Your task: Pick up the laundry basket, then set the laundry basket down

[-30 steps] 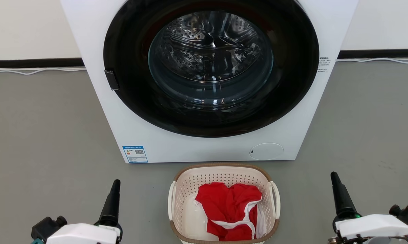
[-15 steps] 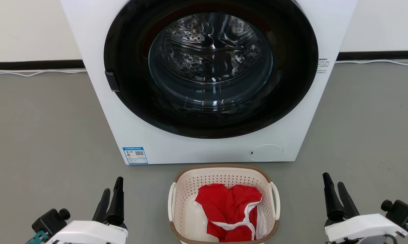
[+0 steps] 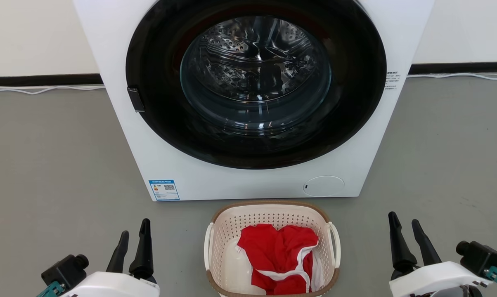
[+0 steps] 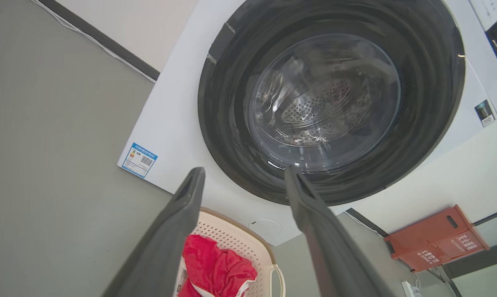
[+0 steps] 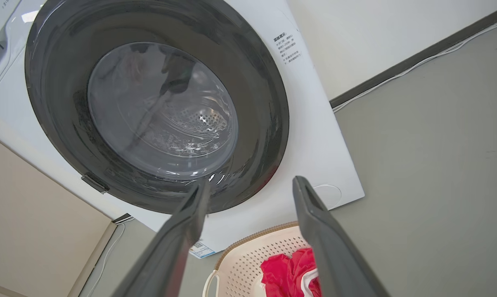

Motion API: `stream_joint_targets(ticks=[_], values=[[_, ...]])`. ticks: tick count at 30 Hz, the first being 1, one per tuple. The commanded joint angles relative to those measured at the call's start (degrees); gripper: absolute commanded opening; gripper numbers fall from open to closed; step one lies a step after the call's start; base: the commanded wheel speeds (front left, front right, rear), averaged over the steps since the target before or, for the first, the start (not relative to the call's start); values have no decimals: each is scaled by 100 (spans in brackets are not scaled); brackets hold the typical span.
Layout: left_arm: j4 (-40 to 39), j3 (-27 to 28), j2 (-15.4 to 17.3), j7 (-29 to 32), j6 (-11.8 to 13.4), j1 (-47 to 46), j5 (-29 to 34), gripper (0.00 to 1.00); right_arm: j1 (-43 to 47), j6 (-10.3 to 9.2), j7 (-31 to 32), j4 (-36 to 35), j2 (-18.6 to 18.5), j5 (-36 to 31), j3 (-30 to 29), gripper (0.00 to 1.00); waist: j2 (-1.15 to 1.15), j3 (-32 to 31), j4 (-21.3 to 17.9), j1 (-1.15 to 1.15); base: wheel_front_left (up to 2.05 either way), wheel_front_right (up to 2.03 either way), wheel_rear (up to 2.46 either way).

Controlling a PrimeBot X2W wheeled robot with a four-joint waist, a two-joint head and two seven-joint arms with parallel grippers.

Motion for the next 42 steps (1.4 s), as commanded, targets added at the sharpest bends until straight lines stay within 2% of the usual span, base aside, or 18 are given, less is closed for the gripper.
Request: stream_joint_targets(ticks=[1, 13, 42], values=[[-206, 80, 57, -86, 38, -70, 192, 100, -257, 26, -103, -137, -62, -231, 103, 100, 0, -1, -5, 0, 0, 0, 0], [-304, 11, 65, -288, 129, -11, 1070, 100, -290, 31, -304, -92, -106, -1018, 270, 100, 0, 5, -32, 0, 0, 0, 0], [-520, -122, 84, -776, 333, 110, 3125, 100, -292, 41, -788, -100, -82, -3106, 231, 100, 0, 26, -47, 0, 0, 0, 0]])
